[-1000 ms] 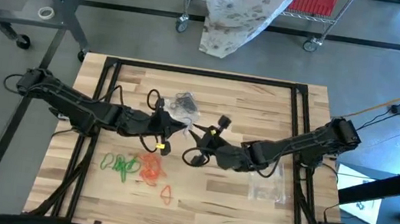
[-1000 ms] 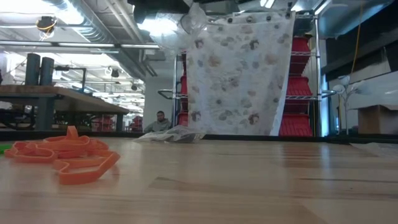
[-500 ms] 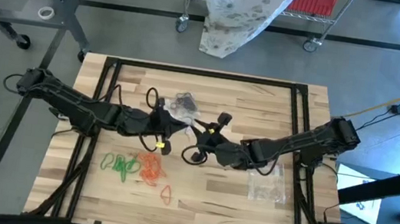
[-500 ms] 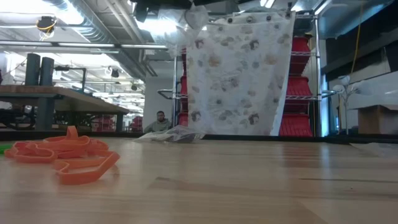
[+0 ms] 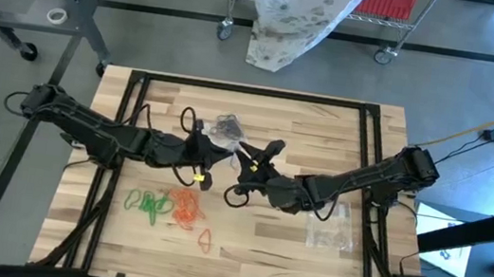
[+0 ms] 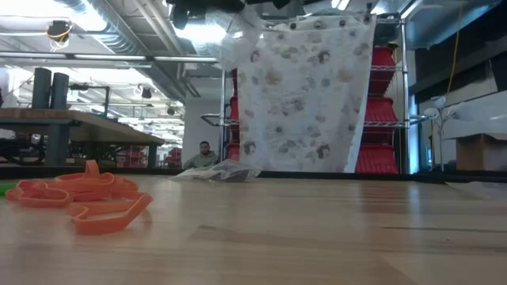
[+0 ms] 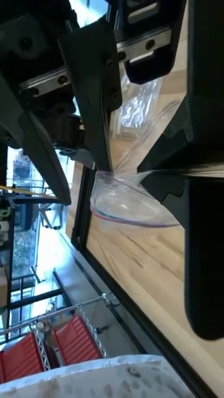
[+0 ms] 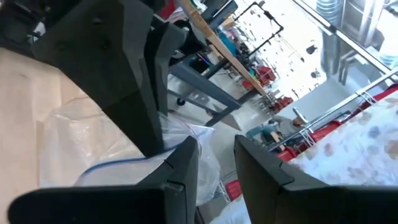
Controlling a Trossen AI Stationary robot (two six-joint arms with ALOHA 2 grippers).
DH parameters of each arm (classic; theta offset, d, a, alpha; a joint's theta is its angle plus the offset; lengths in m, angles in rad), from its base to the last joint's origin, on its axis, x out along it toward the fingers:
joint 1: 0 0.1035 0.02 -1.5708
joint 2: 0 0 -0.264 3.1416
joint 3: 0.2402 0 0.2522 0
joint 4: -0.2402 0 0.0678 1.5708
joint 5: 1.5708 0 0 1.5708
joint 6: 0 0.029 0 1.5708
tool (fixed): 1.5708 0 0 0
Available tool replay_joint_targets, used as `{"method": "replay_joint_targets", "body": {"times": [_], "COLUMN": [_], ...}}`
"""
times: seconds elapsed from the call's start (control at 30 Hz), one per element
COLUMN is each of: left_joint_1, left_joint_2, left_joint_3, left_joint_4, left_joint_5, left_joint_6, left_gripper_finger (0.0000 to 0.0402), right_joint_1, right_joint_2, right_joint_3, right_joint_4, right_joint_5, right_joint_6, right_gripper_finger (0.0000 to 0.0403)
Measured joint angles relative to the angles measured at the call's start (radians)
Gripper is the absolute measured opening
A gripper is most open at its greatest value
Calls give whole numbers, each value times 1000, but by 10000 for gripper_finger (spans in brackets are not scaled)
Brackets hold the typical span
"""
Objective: Sort rubber bands
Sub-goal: Open the transparent zip bag
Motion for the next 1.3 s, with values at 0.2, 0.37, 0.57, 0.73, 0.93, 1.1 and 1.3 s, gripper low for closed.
{"method": "replay_joint_targets", "body": {"times": [0.2, 0.37, 0.57, 0.73, 0.93, 1.1, 1.3], "left_joint_1": [0, -1, -13, -38, -79, -89, -89], "left_joint_2": [1, 2, 2, 0, 2, 3, 2], "left_joint_3": [0, 0, 0, 2, -1, -1, -1], "left_joint_4": [0, -1, -12, -47, -85, -123, -117], "left_joint_5": [2, 3, -3, -3, 9, 5, 2], "left_joint_6": [0, 1, 62, 134, 234, 212, 191], "left_gripper_finger": [0, 0, 0, 0, 0, 0, 0], "right_joint_1": [0, -11, -36, -35, -69, -66, -66], "right_joint_2": [-1, -2, -16, -79, -147, -175, -174], "right_joint_3": [0, 0, 0, 0, 1, 1, 0], "right_joint_4": [-11, -16, -43, -142, -343, -357, -386], "right_joint_5": [-25, -101, -152, -212, -348, -508, -670], "right_joint_6": [-26, 38, 281, 500, 884, 919, 1117], "right_gripper_finger": [87, 16, 2, 0, 0, 0, 7]}}
